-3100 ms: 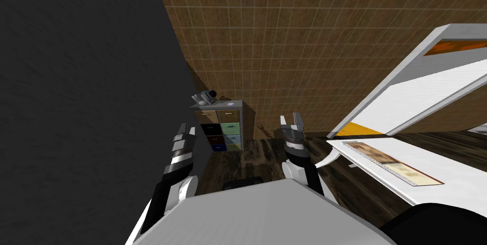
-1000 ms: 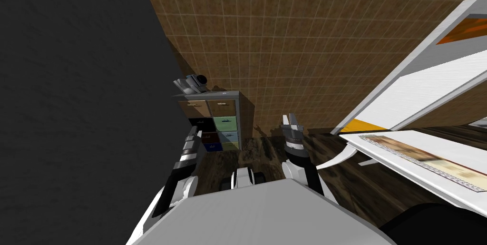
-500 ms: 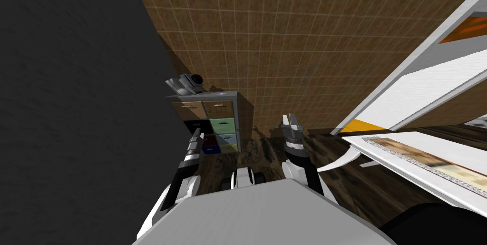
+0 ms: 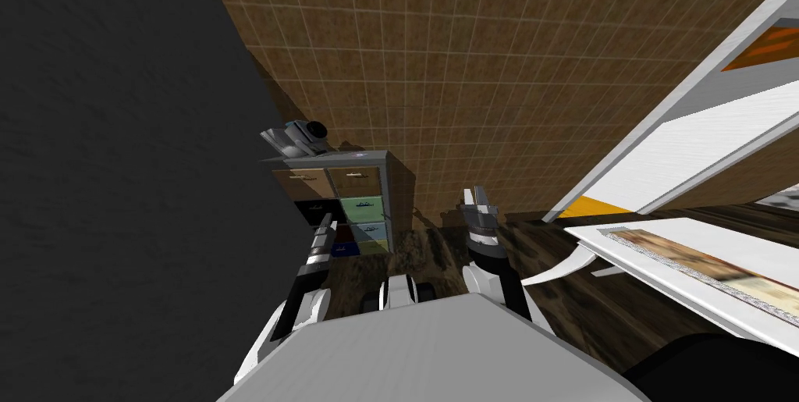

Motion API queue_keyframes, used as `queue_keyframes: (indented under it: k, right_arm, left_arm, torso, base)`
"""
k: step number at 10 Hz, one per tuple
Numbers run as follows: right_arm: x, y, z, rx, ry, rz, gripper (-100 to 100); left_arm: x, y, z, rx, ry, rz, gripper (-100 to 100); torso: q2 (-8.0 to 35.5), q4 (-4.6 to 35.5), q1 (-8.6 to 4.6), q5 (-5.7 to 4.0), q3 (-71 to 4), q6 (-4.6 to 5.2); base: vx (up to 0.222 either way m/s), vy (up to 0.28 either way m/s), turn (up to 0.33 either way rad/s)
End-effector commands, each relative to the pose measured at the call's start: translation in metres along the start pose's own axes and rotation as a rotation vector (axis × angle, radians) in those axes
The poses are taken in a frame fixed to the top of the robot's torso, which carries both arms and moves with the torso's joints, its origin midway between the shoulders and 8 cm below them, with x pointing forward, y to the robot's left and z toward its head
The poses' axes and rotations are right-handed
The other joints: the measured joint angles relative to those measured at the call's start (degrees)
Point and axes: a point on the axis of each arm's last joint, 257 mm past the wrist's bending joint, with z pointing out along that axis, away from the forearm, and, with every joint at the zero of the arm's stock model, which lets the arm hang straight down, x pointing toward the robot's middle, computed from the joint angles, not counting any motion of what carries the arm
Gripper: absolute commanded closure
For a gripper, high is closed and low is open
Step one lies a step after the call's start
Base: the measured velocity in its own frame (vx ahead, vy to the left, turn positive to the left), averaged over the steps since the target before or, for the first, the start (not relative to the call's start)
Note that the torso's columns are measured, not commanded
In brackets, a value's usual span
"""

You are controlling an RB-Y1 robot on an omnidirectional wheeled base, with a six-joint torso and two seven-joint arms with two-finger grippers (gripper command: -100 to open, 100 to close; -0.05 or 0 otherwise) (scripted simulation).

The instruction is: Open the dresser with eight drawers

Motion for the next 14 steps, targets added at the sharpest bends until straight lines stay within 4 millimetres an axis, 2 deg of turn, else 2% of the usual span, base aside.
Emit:
queue_keyframes:
  k: [1,9,14]
  right_arm:
    - [0.0,0.0,0.0,0.0,0.0,0.0,0]
    - [0.0,0.0,0.0,0.0,0.0,0.0,0]
    - [0.0,0.0,0.0,0.0,0.0,0.0,0]
  left_arm:
    - [0.004,0.015,0.0,-0.023,0.006,-0.003,-100]
    - [0.018,0.07,-0.009,-0.111,0.027,-0.014,-100]
    - [0.035,0.103,-0.018,-0.17,0.024,-0.052,-100]
  torso:
    - [0.0,0.0,-0.03,-0.01,0.0,0.0]
    - [0.0,0.0,-0.05,-0.02,0.0,0.0]
    - [0.0,0.0,0.02,0.01,0.0,0.0]
  base:
    - [0.064,-0.029,-0.013]
    - [0.076,-0.03,-0.021]
    - [0.081,-0.029,-0.021]
